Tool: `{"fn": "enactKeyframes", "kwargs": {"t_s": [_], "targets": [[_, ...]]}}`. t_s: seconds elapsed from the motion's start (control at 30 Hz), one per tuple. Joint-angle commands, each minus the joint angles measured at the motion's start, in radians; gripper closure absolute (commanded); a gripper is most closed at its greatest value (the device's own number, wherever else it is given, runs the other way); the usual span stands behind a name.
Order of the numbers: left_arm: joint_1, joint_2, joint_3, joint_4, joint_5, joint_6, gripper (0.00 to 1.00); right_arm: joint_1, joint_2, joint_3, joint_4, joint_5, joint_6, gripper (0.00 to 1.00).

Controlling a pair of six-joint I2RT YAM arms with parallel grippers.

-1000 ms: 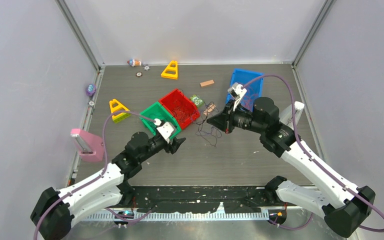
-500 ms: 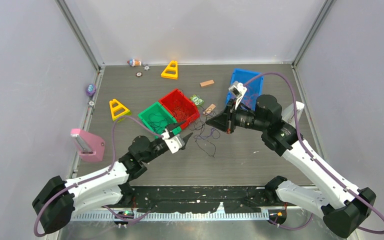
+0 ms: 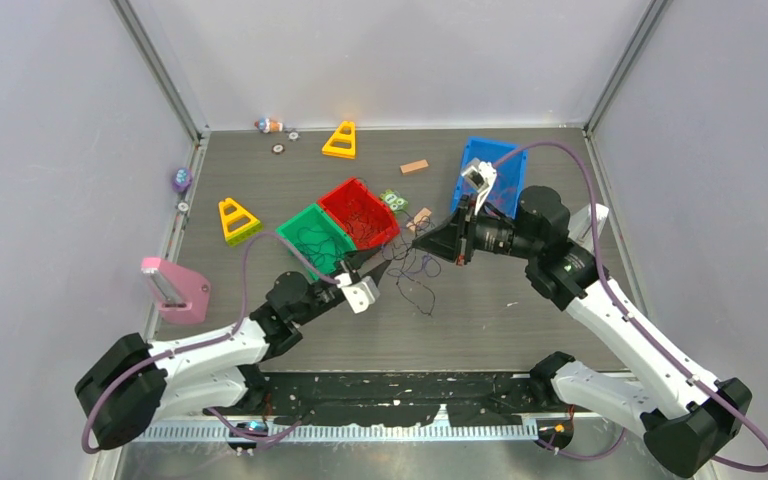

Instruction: Untangle the cables

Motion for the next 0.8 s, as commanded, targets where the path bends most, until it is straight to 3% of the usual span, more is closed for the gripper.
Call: {"fn": "enactKeyframes", "kwargs": {"t_s": [0.0, 0.13, 0.33, 0.4, 0.47, 0.53, 0.67, 0.77], "targets": [[-0.019, 0.033, 0.05, 0.133, 0.019, 0.025, 0.7, -0.013, -0.005, 0.023, 0.066, -0.036, 0.028, 0.95], [-0.029, 0.043, 0.058, 0.154, 0.004, 0.016, 0.98, -0.025, -0.012, 0.018, 0.065, -0.041, 0.03, 0.95], [-0.032, 0.006, 0.034, 0.149, -0.074, -0.049, 1.0, -0.07, -0.034, 0.004, 0.058, -0.027, 0.041, 0.95], [-0.032, -0.025, 0.002, 0.144, -0.16, -0.109, 1.0, -0.104, -0.053, 0.008, 0.022, 0.012, 0.034, 0.95], [-0.031, -0.058, -0.039, 0.138, -0.339, -0.185, 1.0, -0.161, -0.078, 0.016, -0.055, 0.118, 0.016, 0.95], [-0.031, -0.109, -0.059, 0.081, -0.504, -0.255, 1.0, -0.205, -0.103, 0.02, -0.158, 0.373, 0.001, 0.95], [-0.023, -0.279, 0.009, -0.331, -0.728, -0.387, 1.0, -0.285, -0.135, 0.005, -0.334, 0.784, 0.036, 0.95], [-0.004, -0.414, 0.018, -0.509, -0.892, -0.476, 1.0, -0.319, -0.157, -0.012, -0.41, 0.976, 0.08, 0.95]]}}
